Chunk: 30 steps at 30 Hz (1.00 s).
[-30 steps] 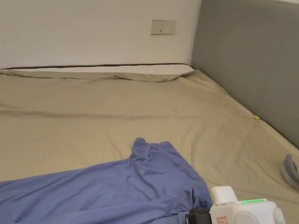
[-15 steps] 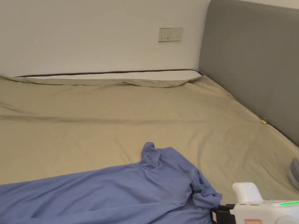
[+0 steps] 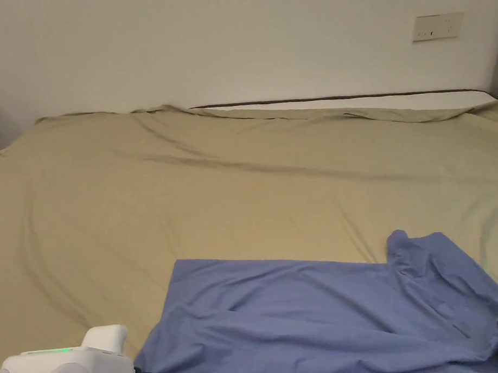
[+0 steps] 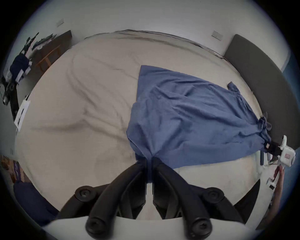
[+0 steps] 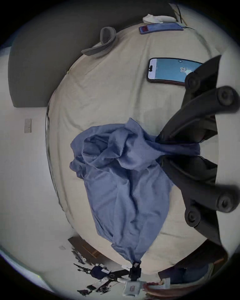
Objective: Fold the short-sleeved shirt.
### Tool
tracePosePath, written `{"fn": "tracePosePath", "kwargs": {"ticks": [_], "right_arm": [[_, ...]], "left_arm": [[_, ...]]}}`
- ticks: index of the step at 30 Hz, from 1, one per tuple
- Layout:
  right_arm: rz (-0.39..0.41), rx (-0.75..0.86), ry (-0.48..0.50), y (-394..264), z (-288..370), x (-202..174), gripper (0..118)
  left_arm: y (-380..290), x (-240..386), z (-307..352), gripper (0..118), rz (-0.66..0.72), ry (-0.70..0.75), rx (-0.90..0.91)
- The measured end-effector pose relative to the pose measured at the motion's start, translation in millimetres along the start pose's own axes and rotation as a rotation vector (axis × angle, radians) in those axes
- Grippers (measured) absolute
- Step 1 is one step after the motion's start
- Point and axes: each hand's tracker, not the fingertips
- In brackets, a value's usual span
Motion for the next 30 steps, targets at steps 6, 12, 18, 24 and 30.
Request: {"fn": "tracePosePath", "kwargs": {"ticks": [6,12,18,24,30], "right_arm": [[0.016,-0.007,0.027,-20.4,27.3,6.0,14],[0.016,-0.089,0.007,-40.4,-0.5,19.8,16],[0.063,-0.073,-0.091,-44.2,1.0,15.4,118],[-0.046,0.040,0.087,-19.2,67.8,-3.5,105],[0.023,0.139,0.067,12.0,55.5,-37.3,2]], "left_arm": [[-24.7,-6.7,34.8,5,0.014,-0.036,0.027],[-41.6,-11.6,-7.9,5,-0.030,0.015,-0.114],[-43.6,-17.6,-6.4,101,0.119,-0.068,-0.136],[-34.3,-0.9,88.4,70,0.058,-0.143,0.113],[74.8,41.9,57.9,0,-0.038,-0.122,0.194]]}}
